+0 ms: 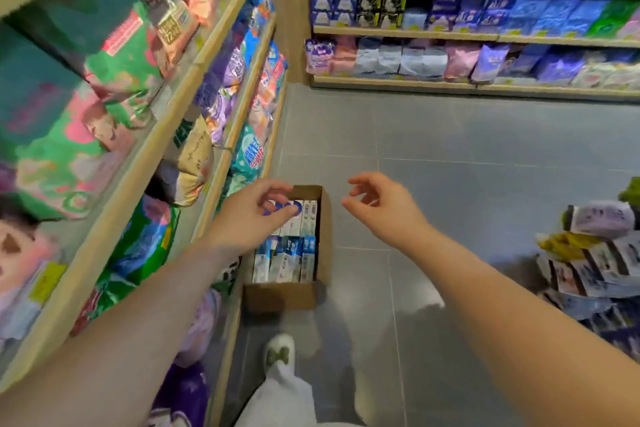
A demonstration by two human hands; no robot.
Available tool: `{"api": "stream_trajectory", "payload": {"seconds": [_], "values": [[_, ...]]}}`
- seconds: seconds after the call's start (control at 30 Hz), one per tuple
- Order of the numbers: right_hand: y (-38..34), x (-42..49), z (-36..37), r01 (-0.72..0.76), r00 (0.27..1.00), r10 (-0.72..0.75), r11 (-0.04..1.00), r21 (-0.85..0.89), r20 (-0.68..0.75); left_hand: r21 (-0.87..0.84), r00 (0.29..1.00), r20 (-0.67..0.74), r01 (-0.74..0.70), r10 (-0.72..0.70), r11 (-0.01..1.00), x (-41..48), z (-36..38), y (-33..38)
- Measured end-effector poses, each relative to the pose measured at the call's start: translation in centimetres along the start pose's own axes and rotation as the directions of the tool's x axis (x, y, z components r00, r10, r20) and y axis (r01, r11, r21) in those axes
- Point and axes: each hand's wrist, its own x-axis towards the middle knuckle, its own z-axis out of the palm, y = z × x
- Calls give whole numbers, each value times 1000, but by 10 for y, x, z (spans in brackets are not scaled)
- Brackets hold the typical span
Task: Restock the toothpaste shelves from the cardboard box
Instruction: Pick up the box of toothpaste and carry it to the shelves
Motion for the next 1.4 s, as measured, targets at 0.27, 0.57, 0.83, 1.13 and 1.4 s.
{"api": "stream_trajectory", "payload": {"seconds": [0.27, 0.57, 0.83, 1.13, 1.4], "values": [[5, 107, 44, -119, 993, 118, 989, 86, 12, 84, 993, 84, 82, -89, 993, 104, -42, -49], [106, 165, 119, -247, 965, 242, 968, 43, 97, -51, 959, 12, 285, -285, 957, 142, 12, -180], [274, 208, 255, -389, 917, 385, 921, 26, 101, 13, 901, -42, 433, -432, 901, 185, 98, -382], [458, 214, 399, -415, 907, 420, 902, -115, 18, 151, 868, -135, 495, -478, 856, 203, 182, -592], [498, 210, 422, -429, 903, 428, 903, 28, 25, 110, 876, -6, 480, -483, 870, 204, 198, -625]]}}
